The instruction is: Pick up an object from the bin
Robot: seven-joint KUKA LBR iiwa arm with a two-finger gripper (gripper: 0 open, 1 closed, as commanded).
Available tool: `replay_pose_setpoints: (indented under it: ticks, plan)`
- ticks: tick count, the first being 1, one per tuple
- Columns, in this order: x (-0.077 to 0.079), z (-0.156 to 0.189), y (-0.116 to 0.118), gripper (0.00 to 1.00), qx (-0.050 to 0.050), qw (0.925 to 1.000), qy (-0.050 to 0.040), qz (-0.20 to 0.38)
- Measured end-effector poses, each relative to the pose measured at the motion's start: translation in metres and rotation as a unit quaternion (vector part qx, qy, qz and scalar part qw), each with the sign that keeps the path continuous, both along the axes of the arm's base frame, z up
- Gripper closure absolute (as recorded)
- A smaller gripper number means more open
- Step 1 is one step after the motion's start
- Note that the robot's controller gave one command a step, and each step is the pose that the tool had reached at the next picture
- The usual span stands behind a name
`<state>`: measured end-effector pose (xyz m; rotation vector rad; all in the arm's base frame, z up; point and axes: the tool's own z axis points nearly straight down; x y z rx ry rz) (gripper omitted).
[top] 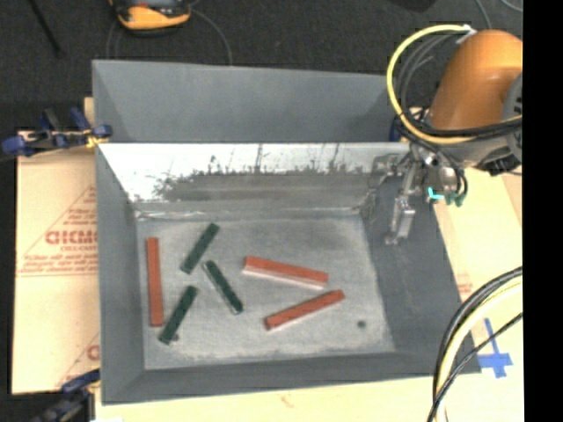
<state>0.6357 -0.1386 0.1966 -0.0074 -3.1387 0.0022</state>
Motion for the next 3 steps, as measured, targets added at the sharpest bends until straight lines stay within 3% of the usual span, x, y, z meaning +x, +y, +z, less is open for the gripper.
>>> replay_pose_setpoints:
  ticks: [1,2,3]
  plan:
    - [0.001,0.005,0.0,0.0,-0.001,1.0,-0.0041,0.001]
    - [-0.008,-0.039,0.014,0.0,-0.001,0.9996,-0.0071,0.027]
    - [-0.028,-0.09,0.044,0.0,0.001,0.9999,-0.0044,0.013]
